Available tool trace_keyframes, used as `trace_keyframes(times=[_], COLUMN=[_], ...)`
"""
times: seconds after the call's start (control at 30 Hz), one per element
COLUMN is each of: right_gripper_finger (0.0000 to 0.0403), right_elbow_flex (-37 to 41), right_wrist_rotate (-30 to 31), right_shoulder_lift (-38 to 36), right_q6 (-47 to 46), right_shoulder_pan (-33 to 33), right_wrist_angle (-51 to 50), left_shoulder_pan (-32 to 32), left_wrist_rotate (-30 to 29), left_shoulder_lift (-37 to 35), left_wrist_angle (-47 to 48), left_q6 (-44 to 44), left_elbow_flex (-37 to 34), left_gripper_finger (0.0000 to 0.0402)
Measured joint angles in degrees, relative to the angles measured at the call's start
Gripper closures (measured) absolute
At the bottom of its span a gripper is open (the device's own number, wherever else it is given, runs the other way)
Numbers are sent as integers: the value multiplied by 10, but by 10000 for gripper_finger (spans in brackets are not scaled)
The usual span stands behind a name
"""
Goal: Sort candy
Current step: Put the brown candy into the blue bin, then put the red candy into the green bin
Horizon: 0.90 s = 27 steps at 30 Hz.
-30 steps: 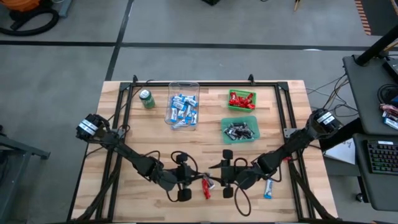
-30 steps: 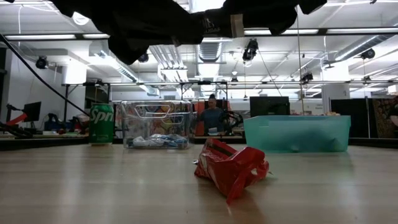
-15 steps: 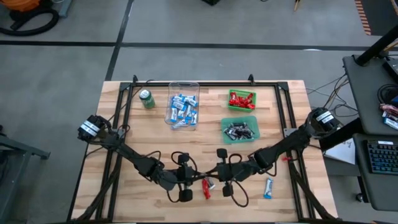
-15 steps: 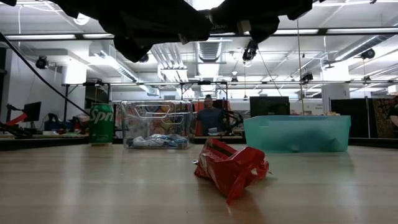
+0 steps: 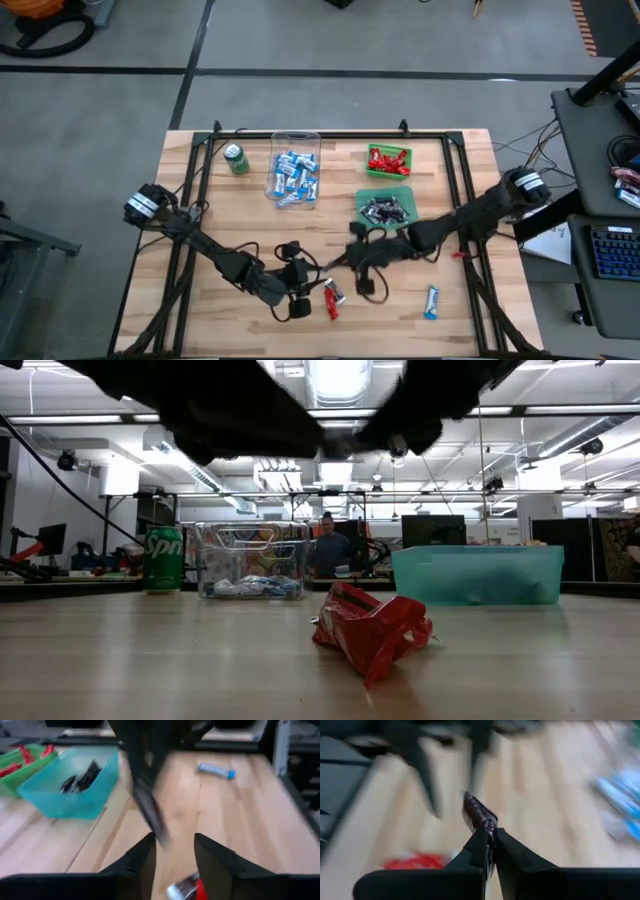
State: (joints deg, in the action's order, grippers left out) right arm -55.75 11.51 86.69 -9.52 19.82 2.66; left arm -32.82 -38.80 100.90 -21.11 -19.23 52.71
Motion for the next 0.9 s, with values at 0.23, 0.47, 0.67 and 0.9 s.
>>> trace_keyframes(times=[0.23, 0.47, 0.67, 0.9], right_gripper_finger=[392, 381, 331, 265], right_elbow_flex=[0, 19, 26, 22], right_wrist_rotate=[81, 66, 45, 42], right_shoulder_lift=[-95, -130, -130, -132], right_q6=[-105, -199, -190, -200], right_shoulder_pan=[-126, -253, -272, -265], right_wrist_angle=[-343, -519, -513, -513], left_shoulder_pan=[-1, -1, -1, -3], left_wrist_rotate=[4, 5, 5, 50], left_shoulder_lift=[-6, -3, 0, 0], left_wrist_angle=[75, 74, 75, 74], left_q6=[-51, -62, -62, -53], left_elbow_flex=[0, 0, 0, 0], left_gripper_finger=[251, 249, 249, 249])
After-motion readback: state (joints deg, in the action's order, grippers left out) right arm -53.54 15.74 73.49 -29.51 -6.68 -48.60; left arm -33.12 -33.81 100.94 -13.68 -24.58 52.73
